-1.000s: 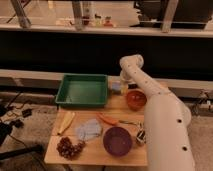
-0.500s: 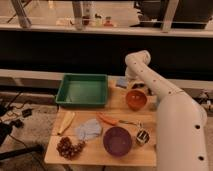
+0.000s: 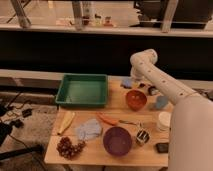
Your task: Place sponge in red bowl
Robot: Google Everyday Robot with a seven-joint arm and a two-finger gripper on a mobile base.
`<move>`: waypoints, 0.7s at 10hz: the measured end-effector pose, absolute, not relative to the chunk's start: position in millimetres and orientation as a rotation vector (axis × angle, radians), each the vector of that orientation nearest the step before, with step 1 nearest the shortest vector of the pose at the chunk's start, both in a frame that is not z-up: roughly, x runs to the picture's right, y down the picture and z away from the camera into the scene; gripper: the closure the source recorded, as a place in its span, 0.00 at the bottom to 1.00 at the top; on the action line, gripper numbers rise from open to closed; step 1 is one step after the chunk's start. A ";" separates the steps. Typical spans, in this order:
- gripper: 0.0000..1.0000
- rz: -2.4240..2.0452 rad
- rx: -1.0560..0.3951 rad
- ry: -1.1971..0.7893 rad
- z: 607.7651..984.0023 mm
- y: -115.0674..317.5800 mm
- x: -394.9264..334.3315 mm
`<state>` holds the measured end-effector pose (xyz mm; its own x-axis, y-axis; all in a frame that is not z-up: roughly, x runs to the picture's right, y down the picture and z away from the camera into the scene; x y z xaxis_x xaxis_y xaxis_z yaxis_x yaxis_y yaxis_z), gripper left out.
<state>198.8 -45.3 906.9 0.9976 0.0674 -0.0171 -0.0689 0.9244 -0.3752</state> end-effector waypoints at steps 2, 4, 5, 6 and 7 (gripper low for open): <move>0.61 0.085 -0.396 0.013 891.6 -35.5 208.9; 0.61 0.104 -0.411 0.022 874.4 -20.7 220.0; 0.61 0.118 -0.423 0.027 869.4 -14.0 226.3; 0.61 0.129 -0.432 0.027 866.0 -9.2 229.9; 0.61 0.142 -0.444 0.028 862.1 -2.1 234.6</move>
<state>234.6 -2.1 862.1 0.9897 0.1308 -0.0583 -0.1432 0.8931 -0.4264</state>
